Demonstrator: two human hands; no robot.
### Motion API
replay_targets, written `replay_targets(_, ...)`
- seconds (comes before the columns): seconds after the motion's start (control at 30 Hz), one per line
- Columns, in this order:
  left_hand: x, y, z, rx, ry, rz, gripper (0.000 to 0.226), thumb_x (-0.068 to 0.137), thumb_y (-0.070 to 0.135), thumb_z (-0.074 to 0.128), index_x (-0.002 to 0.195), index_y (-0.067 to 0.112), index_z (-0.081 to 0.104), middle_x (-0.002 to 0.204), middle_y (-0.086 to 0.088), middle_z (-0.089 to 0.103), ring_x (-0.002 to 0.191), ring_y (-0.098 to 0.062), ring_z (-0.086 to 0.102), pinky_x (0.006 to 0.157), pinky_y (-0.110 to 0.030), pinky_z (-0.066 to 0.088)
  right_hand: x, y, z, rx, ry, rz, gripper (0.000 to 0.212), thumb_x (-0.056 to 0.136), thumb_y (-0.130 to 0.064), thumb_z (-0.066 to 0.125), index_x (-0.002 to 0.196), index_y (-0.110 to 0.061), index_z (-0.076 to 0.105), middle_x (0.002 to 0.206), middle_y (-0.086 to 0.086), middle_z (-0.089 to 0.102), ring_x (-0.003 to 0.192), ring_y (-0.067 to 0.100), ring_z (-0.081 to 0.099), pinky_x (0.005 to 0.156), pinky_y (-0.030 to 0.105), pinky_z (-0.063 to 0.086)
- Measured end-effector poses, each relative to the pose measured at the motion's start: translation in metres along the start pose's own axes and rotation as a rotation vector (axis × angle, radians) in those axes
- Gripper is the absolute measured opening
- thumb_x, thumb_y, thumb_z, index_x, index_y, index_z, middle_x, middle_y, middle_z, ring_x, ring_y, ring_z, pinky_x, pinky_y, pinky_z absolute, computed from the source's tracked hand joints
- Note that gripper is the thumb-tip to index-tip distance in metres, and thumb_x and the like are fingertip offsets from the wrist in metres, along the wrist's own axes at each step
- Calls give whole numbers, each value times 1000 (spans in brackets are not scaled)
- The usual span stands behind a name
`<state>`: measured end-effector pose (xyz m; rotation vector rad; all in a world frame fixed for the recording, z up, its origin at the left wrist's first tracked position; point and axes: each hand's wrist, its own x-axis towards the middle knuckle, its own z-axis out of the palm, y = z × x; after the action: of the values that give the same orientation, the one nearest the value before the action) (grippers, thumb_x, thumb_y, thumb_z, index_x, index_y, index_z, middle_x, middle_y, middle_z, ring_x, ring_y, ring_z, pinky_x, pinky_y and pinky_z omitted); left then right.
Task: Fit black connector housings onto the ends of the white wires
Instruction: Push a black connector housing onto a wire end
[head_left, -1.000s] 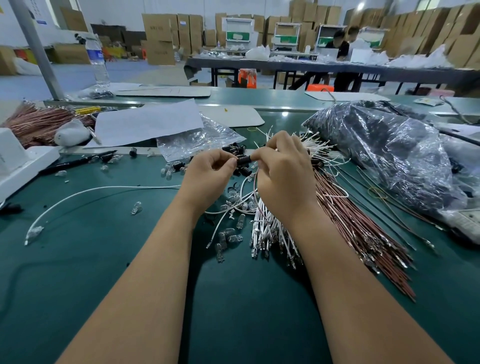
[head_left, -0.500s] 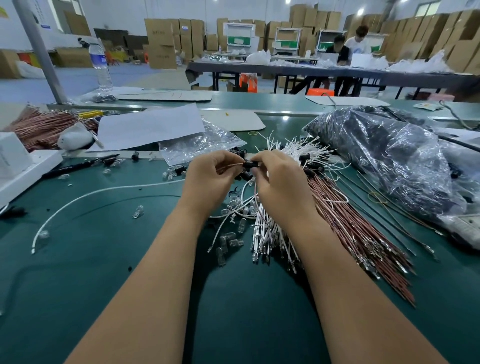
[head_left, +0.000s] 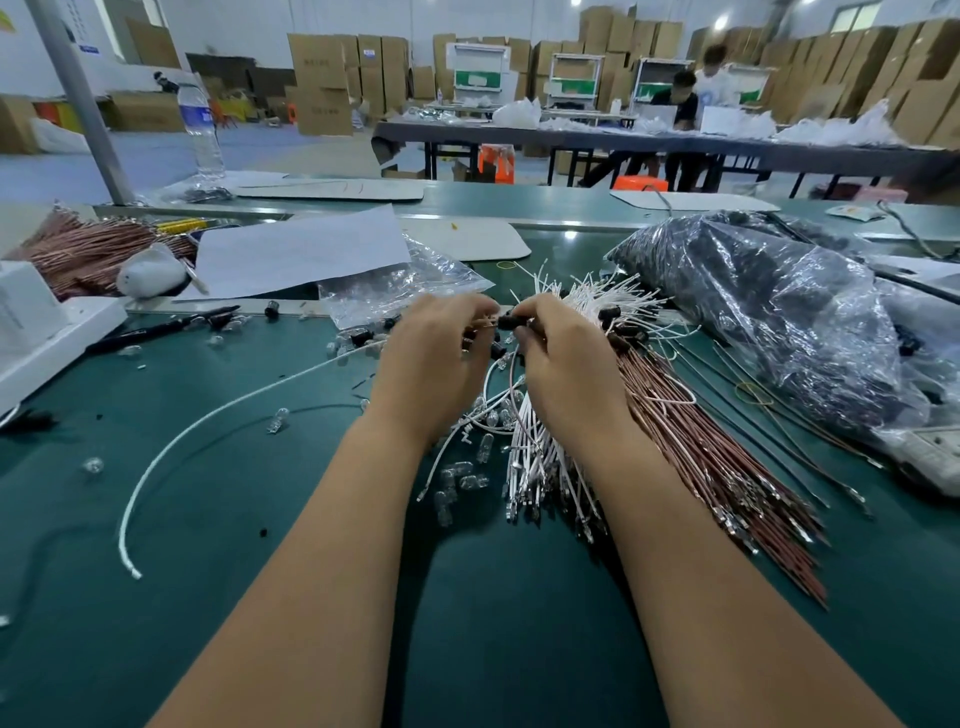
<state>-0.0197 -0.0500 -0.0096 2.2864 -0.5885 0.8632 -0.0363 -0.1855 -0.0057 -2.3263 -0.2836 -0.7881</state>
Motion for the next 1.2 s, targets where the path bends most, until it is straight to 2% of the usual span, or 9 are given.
replay_targets(0.07, 0, 1, 2, -44, -30, 28, 20, 90, 3, 59, 105, 9, 70, 96, -6, 71, 90, -27, 60, 80, -39, 48, -1, 1, 1, 2, -20, -5, 16, 96, -9, 50, 106, -13, 62, 88, -5, 59, 77, 13, 52, 61, 26, 34)
replay_targets(0.23, 0, -13, 1, -50, 34, -116, 12, 89, 8, 63, 95, 8, 74, 89, -6, 72, 86, -26, 61, 79, -37, 48, -1, 4, 1, 1, -14, 13, 14, 96, -8, 51, 104, -12, 62, 85, -2, 62, 75, 15, 54, 62, 28, 36)
replay_targets(0.37, -2, -6, 3, -169, -6, -62, 12, 85, 10, 69, 96, 8, 73, 85, 2, 68, 80, -13, 62, 76, -22, 50, -1, 4, 2, 35, -24, -10, 16, 93, -6, 55, 104, -13, 65, 85, -4, 64, 72, 10, 55, 60, 16, 37)
replay_targets(0.47, -1, -7, 4, -248, 20, -123, 8, 85, 13, 71, 92, 9, 74, 75, 8, 64, 69, -4, 59, 66, -15, 46, 0, 3, 2, 112, 4, 40, 21, 91, -9, 62, 111, -15, 65, 83, -10, 61, 70, -2, 55, 63, 8, 40)
replay_targets(0.6, -2, -13, 5, -296, 67, -198, 6, 86, 11, 70, 91, 11, 74, 72, 4, 66, 67, -15, 62, 63, -28, 48, 2, 5, -1, 182, 16, 177, 22, 88, -12, 66, 109, -15, 62, 89, -6, 64, 80, 8, 61, 75, 22, 52)
replay_targets(0.77, -2, -17, 6, -295, 66, -209, 10, 87, 8, 67, 93, 13, 74, 71, 13, 64, 60, 1, 53, 58, -12, 41, 4, 3, -6, 356, 41, 271, 4, 91, -16, 62, 90, -17, 66, 81, -4, 67, 78, 12, 65, 75, 29, 56)
replay_targets(0.9, -2, -16, 6, -286, 60, -192, 11, 87, 9, 69, 95, 12, 75, 75, 7, 66, 65, -8, 58, 62, -20, 46, 4, 1, -7, 444, 75, 307, 16, 94, -22, 61, 85, -10, 68, 80, 8, 69, 79, 27, 66, 81, 46, 54)
replay_targets(1.07, -3, -14, 6, -287, 37, -162, 10, 86, 8, 70, 94, 11, 75, 72, 17, 61, 61, 6, 54, 59, -7, 38, 5, 2, -10, 477, 87, 339, 12, 92, -16, 63, 82, -10, 68, 81, 14, 69, 82, 34, 66, 80, 49, 54)
replay_targets(1.2, -3, -13, 6, -277, 17, -148, 10, 87, 8, 69, 95, 10, 75, 71, 18, 60, 61, 7, 53, 59, -6, 38, 5, 3, -9, 472, 83, 361, 14, 92, -17, 63, 82, -7, 67, 79, 11, 69, 81, 32, 66, 80, 46, 55)
